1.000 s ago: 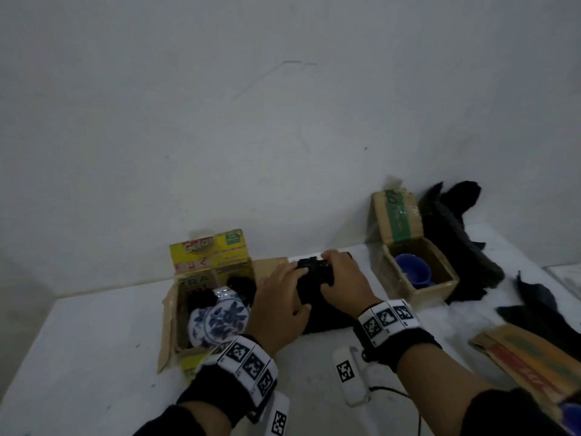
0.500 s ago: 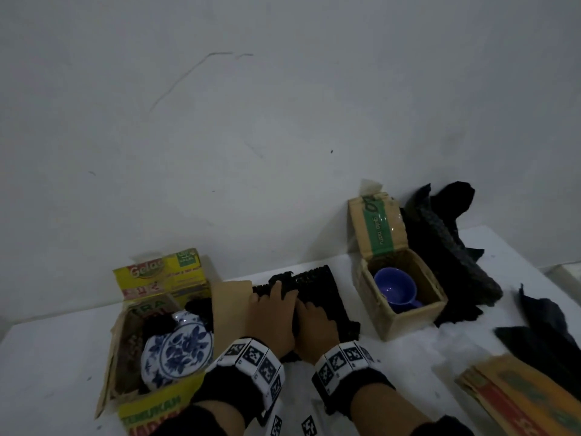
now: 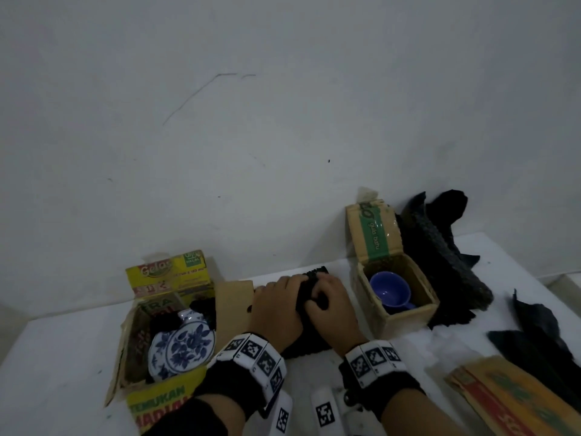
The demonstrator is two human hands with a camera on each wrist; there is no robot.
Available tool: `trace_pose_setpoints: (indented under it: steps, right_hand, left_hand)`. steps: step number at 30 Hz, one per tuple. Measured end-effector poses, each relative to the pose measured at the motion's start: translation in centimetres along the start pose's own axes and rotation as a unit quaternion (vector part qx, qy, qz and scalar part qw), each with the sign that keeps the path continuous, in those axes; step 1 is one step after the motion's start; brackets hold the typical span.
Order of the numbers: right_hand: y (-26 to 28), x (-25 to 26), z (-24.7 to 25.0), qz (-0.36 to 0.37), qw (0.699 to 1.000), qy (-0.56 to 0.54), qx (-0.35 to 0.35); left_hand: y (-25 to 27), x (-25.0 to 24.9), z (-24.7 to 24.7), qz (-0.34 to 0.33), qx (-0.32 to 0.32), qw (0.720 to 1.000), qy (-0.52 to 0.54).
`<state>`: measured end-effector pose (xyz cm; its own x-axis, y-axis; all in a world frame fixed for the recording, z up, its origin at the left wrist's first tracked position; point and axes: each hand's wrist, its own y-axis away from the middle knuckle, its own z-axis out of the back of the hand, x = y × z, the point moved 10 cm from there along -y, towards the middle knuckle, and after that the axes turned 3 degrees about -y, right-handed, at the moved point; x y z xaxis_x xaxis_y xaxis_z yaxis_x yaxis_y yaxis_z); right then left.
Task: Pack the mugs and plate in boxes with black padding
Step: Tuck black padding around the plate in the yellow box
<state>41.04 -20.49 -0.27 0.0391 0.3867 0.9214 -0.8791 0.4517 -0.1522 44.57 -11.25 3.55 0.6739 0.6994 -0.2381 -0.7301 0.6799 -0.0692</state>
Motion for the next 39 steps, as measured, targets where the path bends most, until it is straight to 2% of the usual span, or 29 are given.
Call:
trace_pose_setpoints:
  steps: [3, 5, 8, 11, 14, 16, 19, 24, 27, 29, 31, 34, 36, 39]
  right_hand:
    - [0.0, 3.2, 2.6, 0.017, 0.998, -0.056, -0.012]
    - [-0.3, 5.1, 4.1, 0.029, 0.994, -0.103, -0.018]
    - [-0.6, 8.4, 5.9, 0.064, 0.985, -0.157, -0.023]
    - [-0.5, 12.7, 6.1, 0.109, 0.979, -0.174, -0.007]
    - [0.0, 15.8, 5.3, 0.145, 0.980, -0.136, 0.003]
    - [0.6, 17.3, 4.3, 0.143, 0.982, -0.125, 0.016]
    - [1.4, 18.9, 1.6, 0.132, 0.980, -0.132, 0.063]
    - [3.8, 19.3, -5.4, 0.101, 0.970, -0.158, 0.154]
    - [6.0, 19.1, -10.2, 0.114, 0.951, -0.197, 0.208]
    - [7.0, 18.6, -13.0, 0.124, 0.952, -0.183, 0.211]
    - [7.4, 17.4, -15.1, 0.116, 0.962, -0.155, 0.190]
    - [7.4, 15.2, -17.5, 0.085, 0.979, -0.081, 0.163]
    - [7.3, 13.3, -18.6, 0.027, 0.988, -0.021, 0.149]
    - [7.0, 11.2, -20.4, -0.017, 0.980, 0.099, 0.169]
  left_hand:
    - [0.6, -0.9, 3.1, -0.015, -0.060, 0.985, 0.159]
    - [0.9, -0.8, 5.7, -0.020, -0.113, 0.971, 0.208]
    - [1.5, -0.3, 9.5, -0.018, -0.155, 0.953, 0.258]
    - [2.3, 0.3, 12.7, -0.022, -0.164, 0.940, 0.299]
    - [3.1, 1.2, 14.9, -0.029, -0.161, 0.944, 0.288]
    - [3.9, 2.4, 15.9, -0.021, -0.170, 0.947, 0.273]
    - [5.5, 4.5, 16.5, 0.004, -0.175, 0.929, 0.326]
    - [8.7, 9.2, 15.6, 0.080, -0.188, 0.884, 0.421]
    - [10.7, 12.9, 13.1, 0.162, -0.168, 0.850, 0.472]
    - [12.2, 15.3, 11.5, 0.212, -0.148, 0.836, 0.483]
    - [13.4, 17.0, 10.2, 0.234, -0.121, 0.838, 0.478]
    - [14.9, 18.9, 8.8, 0.240, -0.080, 0.858, 0.448]
    - [15.7, 20.6, 8.3, 0.246, -0.082, 0.869, 0.422]
    - [16.5, 22.7, 8.2, 0.247, -0.112, 0.864, 0.425]
